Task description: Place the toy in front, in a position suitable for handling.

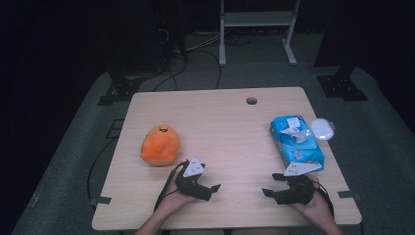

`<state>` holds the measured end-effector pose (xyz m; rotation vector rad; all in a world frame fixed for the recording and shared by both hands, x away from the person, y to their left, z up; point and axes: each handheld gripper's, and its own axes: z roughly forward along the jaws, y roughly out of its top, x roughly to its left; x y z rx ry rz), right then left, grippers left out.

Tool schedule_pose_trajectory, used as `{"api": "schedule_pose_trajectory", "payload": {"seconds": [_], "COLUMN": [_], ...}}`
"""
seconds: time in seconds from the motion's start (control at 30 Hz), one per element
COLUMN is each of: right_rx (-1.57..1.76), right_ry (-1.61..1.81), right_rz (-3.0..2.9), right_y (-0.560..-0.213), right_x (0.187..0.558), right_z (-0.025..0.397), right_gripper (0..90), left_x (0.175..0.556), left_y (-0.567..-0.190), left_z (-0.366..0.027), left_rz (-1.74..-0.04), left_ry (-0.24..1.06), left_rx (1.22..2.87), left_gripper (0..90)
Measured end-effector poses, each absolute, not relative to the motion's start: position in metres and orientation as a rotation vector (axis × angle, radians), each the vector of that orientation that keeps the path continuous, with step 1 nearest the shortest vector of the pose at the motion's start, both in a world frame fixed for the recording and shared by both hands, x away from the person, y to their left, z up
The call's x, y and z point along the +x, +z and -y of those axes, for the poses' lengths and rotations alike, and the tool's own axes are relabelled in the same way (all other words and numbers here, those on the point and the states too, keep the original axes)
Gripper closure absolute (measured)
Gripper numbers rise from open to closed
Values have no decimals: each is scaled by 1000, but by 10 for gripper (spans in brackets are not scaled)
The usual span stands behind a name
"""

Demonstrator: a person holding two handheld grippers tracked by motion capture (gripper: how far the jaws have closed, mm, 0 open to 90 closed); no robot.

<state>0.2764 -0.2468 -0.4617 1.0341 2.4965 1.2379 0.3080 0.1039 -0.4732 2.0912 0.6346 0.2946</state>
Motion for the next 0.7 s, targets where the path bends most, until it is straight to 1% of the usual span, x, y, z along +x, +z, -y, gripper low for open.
{"api": "schedule_pose_trajectory", "payload": {"seconds": [0.17,0.23,0.27,0.37,0.4,0.47,0.5,0.53,0.6,0.63,0.7], "right_rx": [1042,1046,1053,1055,1045,1044,1040,1040,1038,1031,1026], "right_ry": [1245,1244,1247,1245,1243,1241,1237,1237,1231,1226,1224], "right_rz": [-2496,-2498,-2498,-2499,-2495,-2496,-2496,-2496,-2500,-2501,-2502], "right_y": [-463,-464,-464,-464,-464,-463,-462,-462,-462,-462,-462], "right_x": [278,279,279,279,278,278,277,277,275,275,275], "right_z": [248,249,249,249,248,248,246,246,245,243,242], "right_gripper": [263,264,264,263,264,263,263,263,263,263,263], "left_x": [309,310,311,312,314,315,317,317,320,322,324], "left_y": [-472,-469,-464,-458,-453,-450,-443,-443,-437,-430,-427], "left_z": [-104,-105,-107,-110,-115,-118,-124,-124,-133,-143,-149], "left_rz": [-642,-646,-649,-655,-671,-674,-686,-686,-706,-726,-738], "left_ry": [304,326,361,379,408,418,459,459,489,530,548], "left_rx": [2086,2079,2065,2049,2030,2018,1997,1997,1966,1944,1929], "left_gripper": [73,73,73,73,73,73,73,73,73,73,73]}}
